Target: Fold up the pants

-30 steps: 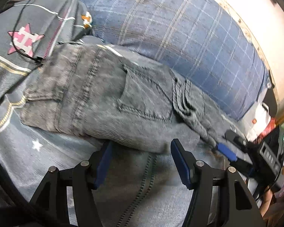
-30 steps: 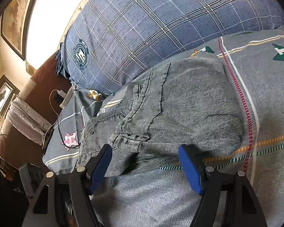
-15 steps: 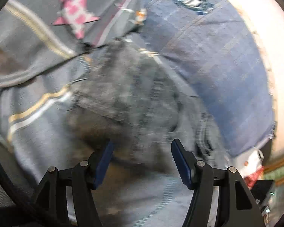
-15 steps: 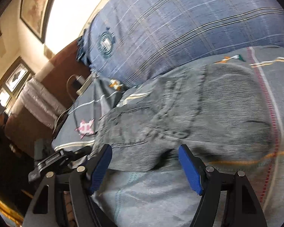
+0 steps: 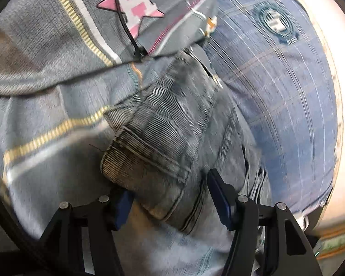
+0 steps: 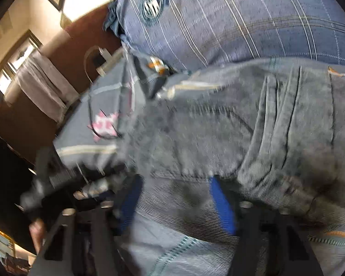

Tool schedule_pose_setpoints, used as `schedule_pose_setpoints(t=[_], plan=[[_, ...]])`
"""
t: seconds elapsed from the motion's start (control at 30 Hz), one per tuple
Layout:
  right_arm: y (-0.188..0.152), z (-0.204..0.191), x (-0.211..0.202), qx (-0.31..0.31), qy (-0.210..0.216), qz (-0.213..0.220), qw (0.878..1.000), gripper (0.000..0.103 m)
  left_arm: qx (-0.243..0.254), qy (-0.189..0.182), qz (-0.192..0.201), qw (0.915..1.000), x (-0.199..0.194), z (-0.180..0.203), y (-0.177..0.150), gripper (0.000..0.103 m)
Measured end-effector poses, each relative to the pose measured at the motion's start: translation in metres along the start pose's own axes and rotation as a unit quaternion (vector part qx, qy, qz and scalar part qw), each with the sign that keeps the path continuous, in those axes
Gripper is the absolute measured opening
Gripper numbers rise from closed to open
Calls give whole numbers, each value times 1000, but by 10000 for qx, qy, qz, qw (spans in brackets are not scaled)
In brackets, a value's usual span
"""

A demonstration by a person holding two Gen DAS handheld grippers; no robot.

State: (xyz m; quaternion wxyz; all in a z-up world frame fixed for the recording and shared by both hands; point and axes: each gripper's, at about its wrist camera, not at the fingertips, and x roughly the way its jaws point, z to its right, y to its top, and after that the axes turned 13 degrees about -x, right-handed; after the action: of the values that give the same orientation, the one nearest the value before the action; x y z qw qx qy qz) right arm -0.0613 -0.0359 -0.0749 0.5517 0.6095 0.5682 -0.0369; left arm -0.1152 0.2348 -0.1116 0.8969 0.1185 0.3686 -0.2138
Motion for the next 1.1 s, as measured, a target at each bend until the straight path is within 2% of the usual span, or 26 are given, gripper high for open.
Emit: schedule_pose_setpoints(t=[0.03, 0.07, 0.13, 0.2, 0.23, 0.27, 0.3, 0.37, 0.43, 0.47, 0.5, 0.53, 0.6, 0.63, 0.67, 0.77, 0.83, 0.87, 0.93, 1.0, 1.07, 1.1], plan=[[-5, -1, 5, -70, -87, -106, 9999, 45, -9, 29, 45, 10000, 1, 5, 2, 62], [-7, -1, 7, -149, -162, -117, 9997, 43, 31, 89, 116, 9999, 3, 10, 4, 62], [-8, -2, 6, -241, -182, -98, 9995, 43, 244, 257, 230, 9991, 10, 21, 1, 62], [-7, 0, 6, -186, -148, -111, 9997, 43, 651, 584, 406, 9953, 17, 34, -4, 62], [-7, 2, 8, -142, -133, -125, 9997, 42, 755, 663, 487, 9937, 15, 34, -5, 56], [-9, 4, 8, -119, -130, -125, 9998, 42, 779, 718, 530, 9930, 13, 34, -6, 37], [-10, 5, 8, -93, -112, -110, 9998, 42, 736, 648, 616, 9933, 6, 33, -6, 32], [-10, 5, 8, -91, -110, -128, 9998, 42, 797, 423, 788, 9928, -7, 35, -8, 32], [-11, 4, 5, -129, -99, -147, 9998, 42, 958, 360, 851, 9911, -9, 42, -11, 34], [-10, 4, 4, -130, -100, -157, 9997, 42, 976, 444, 788, 9911, -4, 45, -10, 46], [-10, 4, 4, -121, -98, -170, 9997, 42, 906, 592, 635, 9921, 5, 45, -7, 52], [-10, 5, 5, -100, -88, -176, 9998, 42, 776, 660, 512, 9935, 14, 44, -3, 53], [-10, 6, 3, -63, -44, -180, 9998, 42, 656, 731, 442, 9942, 22, 39, 4, 47], [-9, 6, 0, -77, 21, -181, 9998, 42, 674, 712, 495, 9939, 20, 40, 2, 36], [-7, 7, -6, -85, 87, -151, 9998, 42, 751, 691, 601, 9930, 15, 43, 1, 29], [5, 15, -48, -93, 43, 325, 9994, 48, 1093, 634, 921, 9877, 0, 51, -11, 27], [10, 24, -76, -133, -257, 645, 9975, 77, 1274, 703, 1056, 9837, -5, 53, -18, 28], [10, 29, -87, -173, -430, 777, 9959, 80, 1287, 762, 1072, 9829, -4, 53, -18, 28], [9, 38, -93, -217, -636, 740, 9950, 80, 1194, 842, 989, 9843, 2, 49, -16, 29], [9, 43, -82, -236, -735, 501, 9958, 80, 1017, 784, 869, 9879, 6, 46, -12, 29], [15, 35, -66, -514, -775, 255, 9953, 80, 923, 710, 795, 9900, 7, 39, -9, 30], [19, 28, -54, -786, -1018, 92, 9917, 80, 925, 711, 780, 9901, 7, 39, -9, 30]])
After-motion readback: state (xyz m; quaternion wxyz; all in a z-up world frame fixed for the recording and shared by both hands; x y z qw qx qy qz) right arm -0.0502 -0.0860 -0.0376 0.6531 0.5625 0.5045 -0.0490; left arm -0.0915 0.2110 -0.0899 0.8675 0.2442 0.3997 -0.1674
